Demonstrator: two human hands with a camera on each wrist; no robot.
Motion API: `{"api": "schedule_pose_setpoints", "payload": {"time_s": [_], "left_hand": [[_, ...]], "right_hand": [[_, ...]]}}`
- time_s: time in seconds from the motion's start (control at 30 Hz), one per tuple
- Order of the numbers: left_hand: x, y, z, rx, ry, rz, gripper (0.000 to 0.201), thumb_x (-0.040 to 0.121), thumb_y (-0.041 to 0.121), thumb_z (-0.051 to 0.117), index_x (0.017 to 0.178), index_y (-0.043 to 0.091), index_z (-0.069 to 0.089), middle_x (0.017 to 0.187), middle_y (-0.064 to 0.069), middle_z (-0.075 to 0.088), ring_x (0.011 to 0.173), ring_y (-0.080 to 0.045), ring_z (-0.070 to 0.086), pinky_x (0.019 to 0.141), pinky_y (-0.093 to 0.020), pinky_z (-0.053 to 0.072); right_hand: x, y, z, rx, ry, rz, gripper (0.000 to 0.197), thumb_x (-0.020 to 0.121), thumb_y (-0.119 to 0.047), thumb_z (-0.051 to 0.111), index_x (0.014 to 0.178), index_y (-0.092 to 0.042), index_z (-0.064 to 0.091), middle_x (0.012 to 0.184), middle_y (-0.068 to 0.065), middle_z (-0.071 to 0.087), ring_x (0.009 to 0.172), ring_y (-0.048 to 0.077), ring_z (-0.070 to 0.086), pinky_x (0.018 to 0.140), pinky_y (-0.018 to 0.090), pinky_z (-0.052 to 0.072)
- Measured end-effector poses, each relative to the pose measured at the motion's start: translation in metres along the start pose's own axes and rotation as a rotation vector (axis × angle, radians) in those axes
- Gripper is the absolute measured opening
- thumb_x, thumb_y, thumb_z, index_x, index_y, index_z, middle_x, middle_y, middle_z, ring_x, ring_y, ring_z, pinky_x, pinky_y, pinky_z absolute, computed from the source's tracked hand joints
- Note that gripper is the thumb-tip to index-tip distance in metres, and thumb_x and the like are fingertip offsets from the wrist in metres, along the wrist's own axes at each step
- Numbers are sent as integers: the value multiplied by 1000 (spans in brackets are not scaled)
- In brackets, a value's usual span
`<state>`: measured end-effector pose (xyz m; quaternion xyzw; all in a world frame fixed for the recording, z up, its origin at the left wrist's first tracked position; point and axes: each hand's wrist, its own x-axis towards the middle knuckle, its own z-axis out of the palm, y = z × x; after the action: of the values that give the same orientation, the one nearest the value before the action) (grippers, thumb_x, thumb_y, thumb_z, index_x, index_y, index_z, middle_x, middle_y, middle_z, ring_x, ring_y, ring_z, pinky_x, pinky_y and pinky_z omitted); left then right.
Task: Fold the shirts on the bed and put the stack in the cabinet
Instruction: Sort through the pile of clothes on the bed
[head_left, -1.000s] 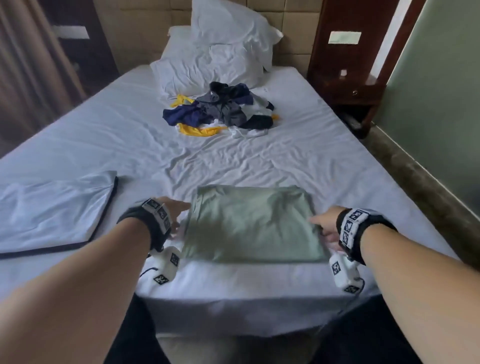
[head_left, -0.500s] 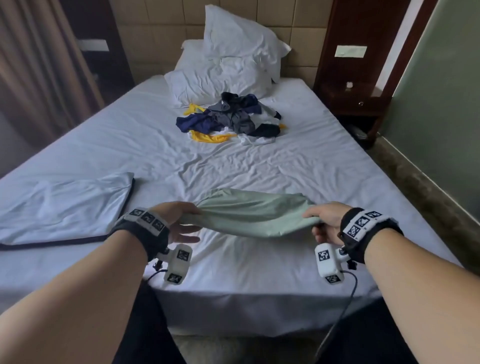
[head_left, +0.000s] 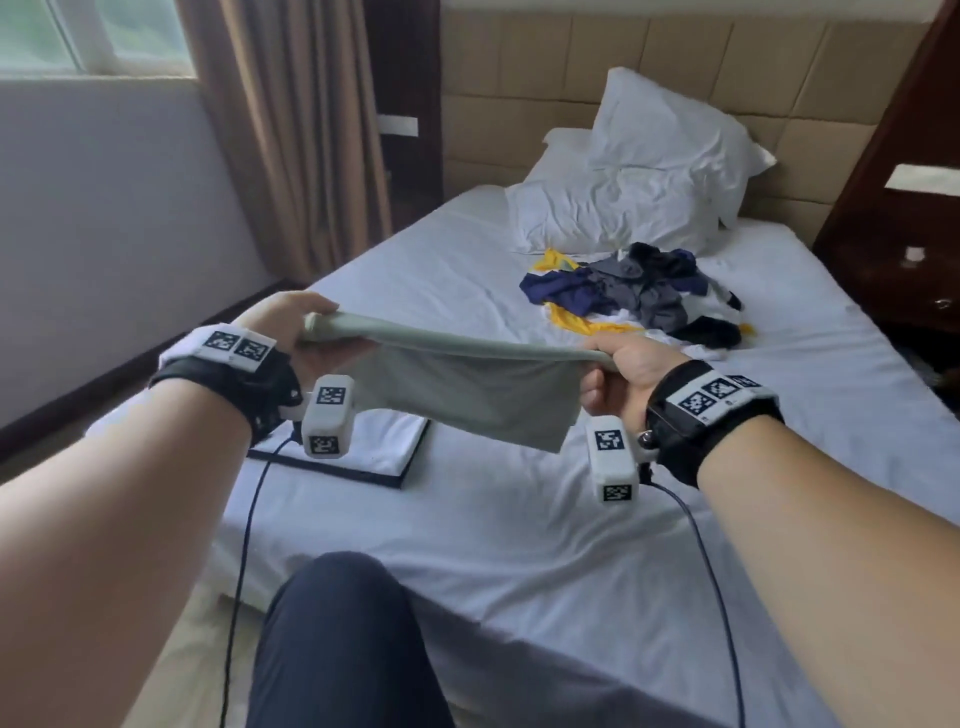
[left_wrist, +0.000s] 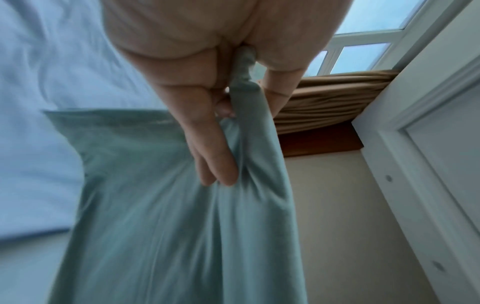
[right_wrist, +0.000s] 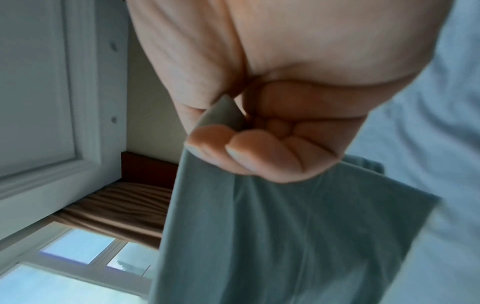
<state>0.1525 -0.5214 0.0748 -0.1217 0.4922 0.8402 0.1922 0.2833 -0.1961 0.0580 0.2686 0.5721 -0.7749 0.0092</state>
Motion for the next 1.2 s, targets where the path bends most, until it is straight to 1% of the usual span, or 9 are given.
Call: {"api": "schedule_pose_setpoints", "payload": {"time_s": [0.2, 0.4, 0.5, 0.6, 0.77, 0.93, 1.03, 1.1, 1.2], "left_hand": [[55, 39, -55, -20, 45, 97, 10, 91, 7, 58, 101, 4, 57, 104, -13, 63, 93, -26, 72, 71, -37, 63], [112, 91, -42, -171, -135, 316, 13, 93, 4, 58, 103, 7, 64, 105, -12, 69, 91, -23, 72, 92, -32, 59], [128, 105, -64, -198, -106, 319, 19, 92, 3, 58, 107, 5, 69, 103, -9, 73, 91, -20, 72, 89, -27, 59], [142, 83, -116, -91, 39, 254, 24, 91, 1, 57, 111, 3, 70, 103, -9, 74, 87, -19, 73, 85, -26, 60], [179, 16, -240, 194, 426, -19, 6, 99, 1, 56, 99, 2, 61, 106, -13, 65, 87, -22, 67, 50, -29, 59], [192, -5, -279, 467, 434, 11, 20, 102, 9, 58, 87, 23, 55, 95, 0, 59, 83, -14, 62, 55, -19, 57], [196, 0, -282, 489, 446, 48, 8, 99, 12, 63, 106, 15, 64, 109, -6, 62, 90, -18, 65, 70, -26, 63], [202, -1, -293, 509, 458, 47, 40, 96, 15, 67, 134, 6, 59, 119, -10, 62, 102, -22, 65, 82, -35, 62], [191, 3, -289, 586, 488, 45, 36, 91, 10, 73, 124, 6, 63, 124, -16, 67, 100, -27, 67, 85, -40, 61]], "right_hand": [[57, -1, 90, 81, 11, -32, 29, 98, -9, 54, 69, -10, 54, 48, 2, 54, 42, 13, 60, 44, 21, 51], [98, -31, 140, 341, 28, -296, 7, 102, -15, 55, 108, -20, 55, 56, 0, 64, 50, 14, 67, 48, 22, 53], [104, -22, 161, 290, -8, -359, 12, 98, -8, 55, 97, -20, 58, 58, 1, 64, 50, 18, 65, 49, 22, 48], [115, 27, 176, 162, -31, -243, 12, 93, -4, 54, 88, -15, 55, 57, 6, 62, 49, 22, 65, 47, 23, 46], [137, 139, 186, -227, -87, 60, 14, 91, -1, 58, 88, -12, 51, 61, 6, 60, 49, 24, 68, 38, 19, 36], [149, 167, 184, -380, -31, 84, 14, 87, 0, 60, 81, -9, 51, 63, 12, 56, 40, 23, 62, 44, 19, 28], [149, 166, 185, -396, -53, 94, 13, 85, -2, 60, 86, -10, 50, 64, 14, 65, 36, 22, 58, 47, 22, 23], [147, 166, 186, -416, -76, 117, 17, 84, -3, 59, 95, -10, 48, 69, 16, 72, 36, 21, 57, 45, 20, 22], [144, 168, 186, -503, -110, 166, 19, 85, -5, 59, 100, -9, 49, 71, 16, 73, 36, 20, 56, 43, 18, 23]]}}
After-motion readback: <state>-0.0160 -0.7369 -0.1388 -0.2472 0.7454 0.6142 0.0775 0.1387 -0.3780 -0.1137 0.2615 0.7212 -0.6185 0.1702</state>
